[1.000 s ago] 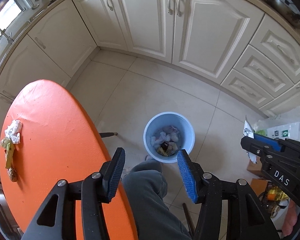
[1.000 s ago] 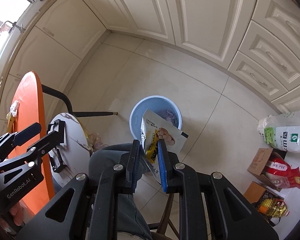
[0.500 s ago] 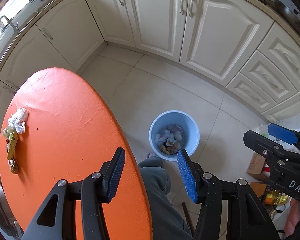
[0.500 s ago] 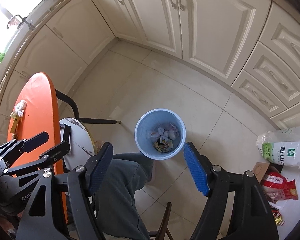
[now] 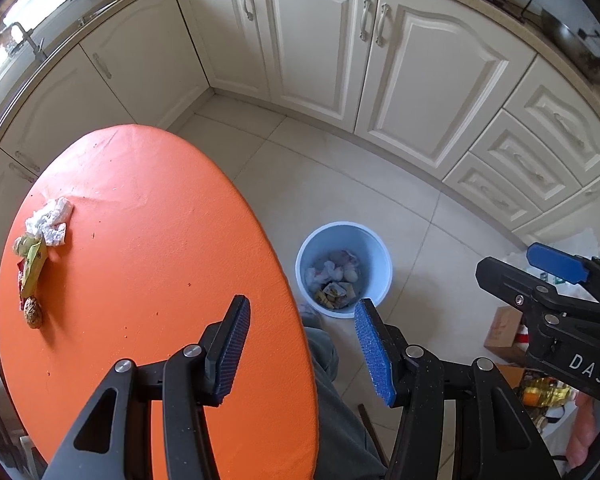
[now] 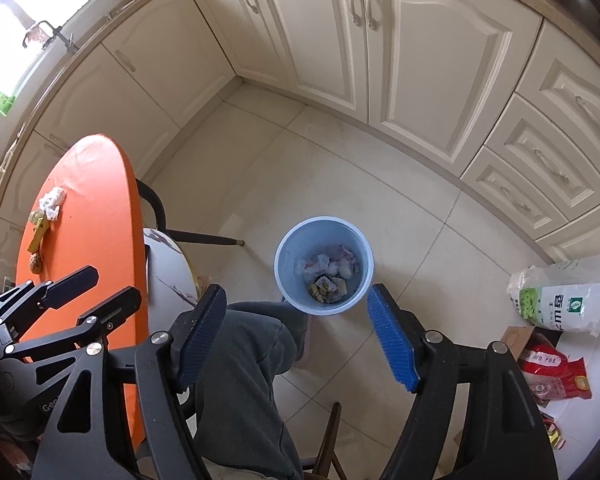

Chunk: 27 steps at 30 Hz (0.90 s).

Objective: Collect trash
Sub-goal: 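Move both tools back over the table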

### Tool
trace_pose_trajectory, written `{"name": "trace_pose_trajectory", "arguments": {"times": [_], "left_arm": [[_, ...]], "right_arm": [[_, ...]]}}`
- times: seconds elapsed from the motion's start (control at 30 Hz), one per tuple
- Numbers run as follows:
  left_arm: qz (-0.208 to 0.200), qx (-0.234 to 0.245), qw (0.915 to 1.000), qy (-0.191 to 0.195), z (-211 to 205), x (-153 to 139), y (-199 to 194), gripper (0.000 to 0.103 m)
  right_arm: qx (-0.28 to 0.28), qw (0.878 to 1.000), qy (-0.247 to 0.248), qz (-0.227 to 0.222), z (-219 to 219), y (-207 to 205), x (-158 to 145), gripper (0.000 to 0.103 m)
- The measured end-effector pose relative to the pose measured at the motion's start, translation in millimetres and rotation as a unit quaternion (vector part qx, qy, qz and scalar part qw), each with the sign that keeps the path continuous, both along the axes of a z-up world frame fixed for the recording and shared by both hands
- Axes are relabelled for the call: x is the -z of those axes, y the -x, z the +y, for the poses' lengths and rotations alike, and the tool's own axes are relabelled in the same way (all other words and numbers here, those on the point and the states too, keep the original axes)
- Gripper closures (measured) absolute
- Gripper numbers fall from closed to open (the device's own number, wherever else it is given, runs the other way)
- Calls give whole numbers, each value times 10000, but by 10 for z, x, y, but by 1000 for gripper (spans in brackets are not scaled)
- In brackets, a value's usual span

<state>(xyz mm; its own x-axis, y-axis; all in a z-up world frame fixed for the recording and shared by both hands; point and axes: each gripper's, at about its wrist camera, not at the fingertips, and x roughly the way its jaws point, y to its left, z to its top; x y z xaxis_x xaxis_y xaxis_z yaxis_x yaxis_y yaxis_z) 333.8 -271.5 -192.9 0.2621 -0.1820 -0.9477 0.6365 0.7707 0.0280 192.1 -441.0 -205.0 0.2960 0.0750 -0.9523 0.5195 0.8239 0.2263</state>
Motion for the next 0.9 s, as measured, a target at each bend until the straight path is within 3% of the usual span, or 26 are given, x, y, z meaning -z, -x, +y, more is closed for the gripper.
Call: {"name": "trace_pose_trajectory", "arguments": {"times": [0.47, 0.9], "left_arm": [[-59, -663, 9973, 300, 1039, -334, -35, 52], [-6, -1611, 9860, 435, 2050, -497, -300, 52]], "right_arm": [[-569, 9982, 148, -113, 652, -239, -267, 28], [-1550, 9877, 143, -148, 1629, -842, -356, 26]]}}
